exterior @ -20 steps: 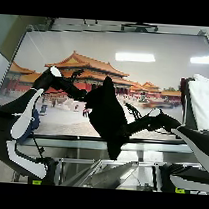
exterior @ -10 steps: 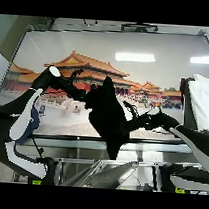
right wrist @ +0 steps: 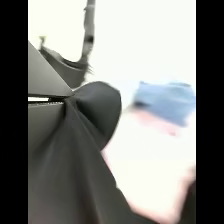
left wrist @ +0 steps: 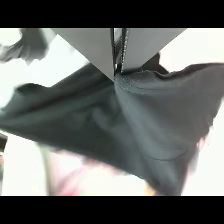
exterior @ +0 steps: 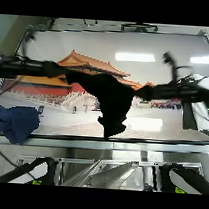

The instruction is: Fold the shirts.

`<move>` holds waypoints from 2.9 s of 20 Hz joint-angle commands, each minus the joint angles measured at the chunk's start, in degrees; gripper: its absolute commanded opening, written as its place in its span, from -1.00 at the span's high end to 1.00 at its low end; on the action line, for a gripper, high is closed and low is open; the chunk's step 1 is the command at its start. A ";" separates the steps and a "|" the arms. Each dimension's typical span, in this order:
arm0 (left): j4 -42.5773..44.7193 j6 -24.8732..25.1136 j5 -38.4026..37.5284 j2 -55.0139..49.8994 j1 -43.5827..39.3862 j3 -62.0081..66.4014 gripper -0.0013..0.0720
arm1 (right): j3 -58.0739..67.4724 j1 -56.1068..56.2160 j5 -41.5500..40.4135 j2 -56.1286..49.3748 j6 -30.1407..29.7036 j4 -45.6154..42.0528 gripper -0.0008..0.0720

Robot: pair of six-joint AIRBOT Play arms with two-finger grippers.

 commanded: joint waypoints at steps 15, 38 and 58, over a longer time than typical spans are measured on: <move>-3.34 2.91 1.27 16.39 16.68 5.60 0.90 | 14.29 -12.41 -10.01 11.50 9.18 -16.00 0.93; 12.20 -4.15 -0.31 -14.93 -10.82 -27.28 -0.98 | 6.14 -18.78 -9.40 -25.29 5.46 -29.99 -0.73; -1.29 -8.13 31.36 -23.41 -43.93 -31.85 0.65 | 6.14 -15.80 -9.64 -26.45 0.72 -17.90 -0.72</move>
